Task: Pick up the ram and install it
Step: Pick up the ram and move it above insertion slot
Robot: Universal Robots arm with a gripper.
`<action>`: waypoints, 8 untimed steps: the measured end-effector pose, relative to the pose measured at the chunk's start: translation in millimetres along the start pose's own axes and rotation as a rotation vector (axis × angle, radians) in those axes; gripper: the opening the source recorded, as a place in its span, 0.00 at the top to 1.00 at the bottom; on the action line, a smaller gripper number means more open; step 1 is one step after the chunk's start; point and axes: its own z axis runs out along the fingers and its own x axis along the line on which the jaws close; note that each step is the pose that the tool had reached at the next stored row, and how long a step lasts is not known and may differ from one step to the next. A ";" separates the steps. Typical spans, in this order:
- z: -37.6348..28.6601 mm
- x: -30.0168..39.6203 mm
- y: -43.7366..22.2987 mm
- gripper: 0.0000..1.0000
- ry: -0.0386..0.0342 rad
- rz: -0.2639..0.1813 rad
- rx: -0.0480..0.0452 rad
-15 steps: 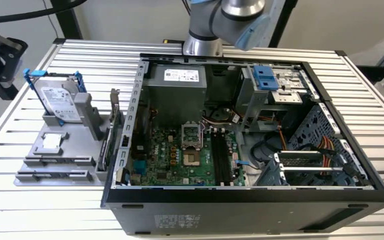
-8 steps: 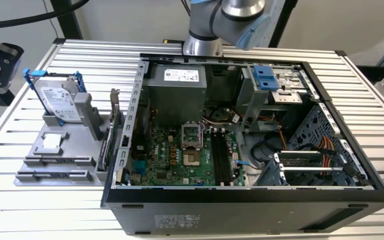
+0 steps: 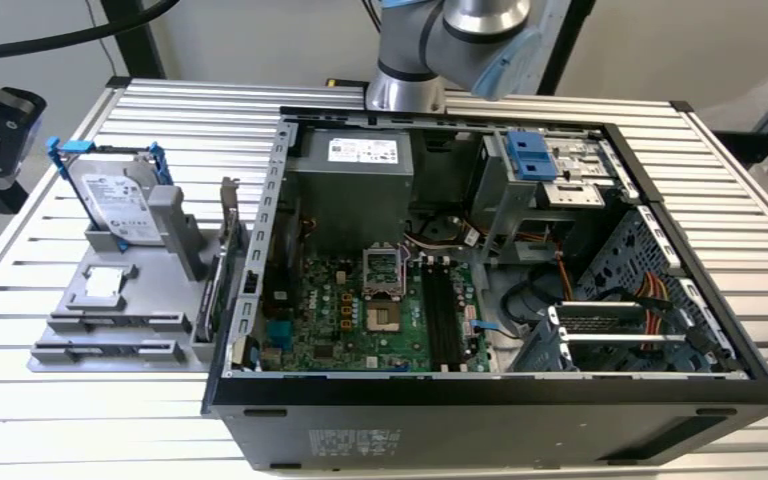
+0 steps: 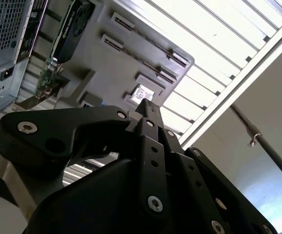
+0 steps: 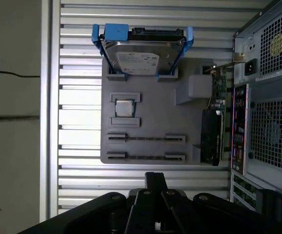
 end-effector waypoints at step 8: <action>0.0 0.0 -0.1 1.00 0.0001 0.000 0.0000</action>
